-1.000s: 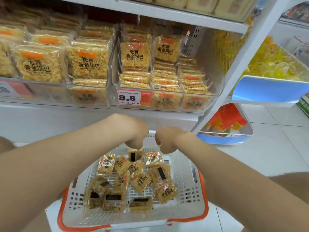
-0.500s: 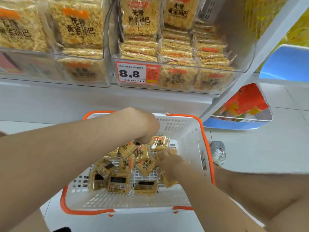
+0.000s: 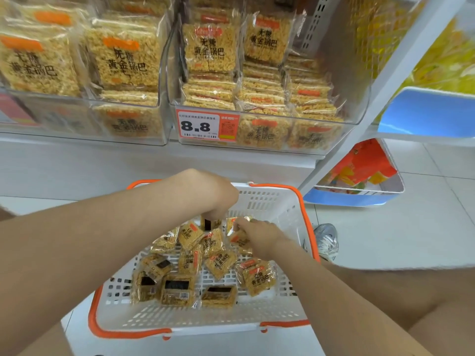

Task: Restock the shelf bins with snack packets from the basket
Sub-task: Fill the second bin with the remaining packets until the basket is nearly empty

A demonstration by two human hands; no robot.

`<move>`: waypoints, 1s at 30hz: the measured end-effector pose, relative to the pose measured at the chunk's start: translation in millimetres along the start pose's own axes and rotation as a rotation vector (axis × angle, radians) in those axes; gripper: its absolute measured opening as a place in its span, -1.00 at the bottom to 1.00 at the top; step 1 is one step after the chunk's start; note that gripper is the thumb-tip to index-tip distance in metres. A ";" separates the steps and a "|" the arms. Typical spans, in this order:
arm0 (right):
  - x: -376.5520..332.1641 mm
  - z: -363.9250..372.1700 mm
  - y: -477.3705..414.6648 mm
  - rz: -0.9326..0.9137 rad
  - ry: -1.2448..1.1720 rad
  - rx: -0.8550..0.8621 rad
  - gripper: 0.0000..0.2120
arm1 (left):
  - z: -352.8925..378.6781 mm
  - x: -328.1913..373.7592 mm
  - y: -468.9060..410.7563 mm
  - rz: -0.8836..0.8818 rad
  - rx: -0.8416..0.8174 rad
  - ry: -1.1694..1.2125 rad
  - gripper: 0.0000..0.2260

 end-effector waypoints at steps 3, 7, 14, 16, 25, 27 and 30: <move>-12.9 -30.9 7.8 -0.109 -0.184 0.106 -0.45 | -0.7 -3.0 8.9 0.009 0.002 0.033 -0.51; -33.7 -67.9 26.9 -0.293 -0.276 0.392 -0.53 | -16.4 -16.1 33.9 0.011 0.057 0.081 -0.42; -56.0 -123.7 70.3 -0.533 -0.154 0.932 -0.68 | -45.1 -57.4 86.0 -0.025 0.294 0.431 -0.44; -59.7 -144.3 79.3 -0.534 -0.162 1.063 -0.71 | -50.9 -68.7 101.5 -0.032 0.394 0.631 -0.57; -74.0 -239.7 103.0 -0.375 -0.295 1.172 -0.58 | -73.1 -82.1 122.9 -0.108 0.926 1.081 -0.69; -72.5 -260.4 106.1 -0.294 -0.351 1.004 -0.49 | -78.0 -84.1 117.5 -0.100 1.008 1.131 -0.78; -70.6 -282.4 110.4 -0.229 -0.346 0.792 -0.46 | -83.0 -84.5 106.5 -0.098 1.063 1.158 -0.79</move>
Point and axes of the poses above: each hand's wrist, its own y-axis away from the middle knuckle, its own z-axis out of the palm, x = y × z, the point moved 1 cm from there along -y, towards the middle knuckle, and after that the axes turned 9 degrees about -x, right-handed, at the moved point
